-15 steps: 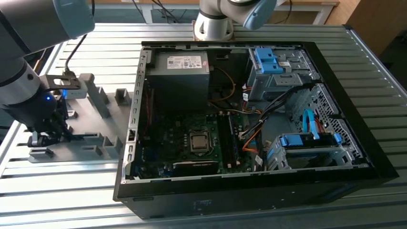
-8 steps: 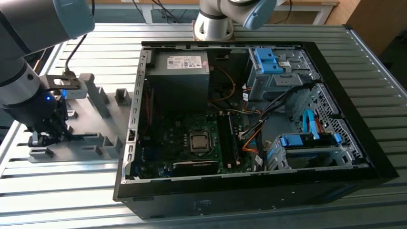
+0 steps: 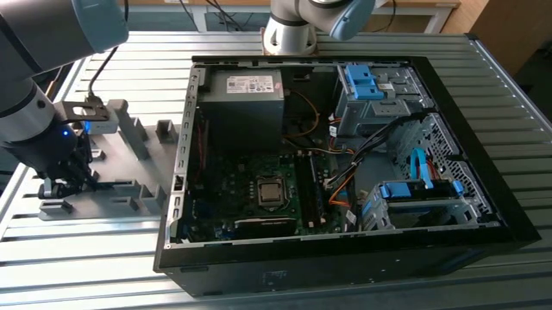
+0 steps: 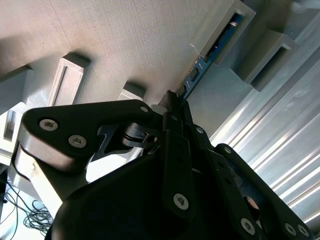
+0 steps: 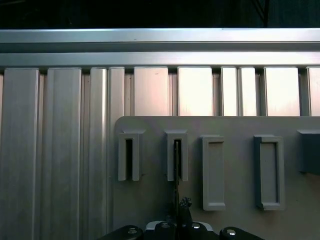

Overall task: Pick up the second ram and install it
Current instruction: 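Pick up the second ram and move it above second insertion slot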

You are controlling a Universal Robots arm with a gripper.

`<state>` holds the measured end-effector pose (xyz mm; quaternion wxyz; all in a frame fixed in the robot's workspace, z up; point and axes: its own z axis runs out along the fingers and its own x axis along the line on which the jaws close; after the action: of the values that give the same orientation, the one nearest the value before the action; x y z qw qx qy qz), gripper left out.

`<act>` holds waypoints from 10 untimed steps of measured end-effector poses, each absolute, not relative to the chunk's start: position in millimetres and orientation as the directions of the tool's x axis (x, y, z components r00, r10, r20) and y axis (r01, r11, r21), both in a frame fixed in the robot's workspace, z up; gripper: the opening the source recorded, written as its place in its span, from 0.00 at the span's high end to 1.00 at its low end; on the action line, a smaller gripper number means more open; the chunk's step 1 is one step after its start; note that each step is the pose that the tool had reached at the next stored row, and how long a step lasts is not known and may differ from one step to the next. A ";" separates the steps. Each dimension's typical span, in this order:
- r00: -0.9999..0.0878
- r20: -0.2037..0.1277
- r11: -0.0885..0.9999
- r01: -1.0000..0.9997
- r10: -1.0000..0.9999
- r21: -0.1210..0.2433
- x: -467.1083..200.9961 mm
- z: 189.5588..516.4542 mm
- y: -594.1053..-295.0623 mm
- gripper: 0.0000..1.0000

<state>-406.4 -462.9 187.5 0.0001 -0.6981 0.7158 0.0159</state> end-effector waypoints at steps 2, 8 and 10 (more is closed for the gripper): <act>-0.025 -0.022 0.025 -0.999 -0.999 0.023 -406.4 187.5 -462.9 0.86; -0.025 -0.022 0.025 -0.999 -0.999 0.023 -406.4 189.4 -462.9 0.86; -0.025 -0.022 0.025 -0.999 -0.999 0.023 -406.4 190.6 -462.9 0.86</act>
<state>-406.4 -462.9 190.6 0.0001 -0.6981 0.7158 0.0159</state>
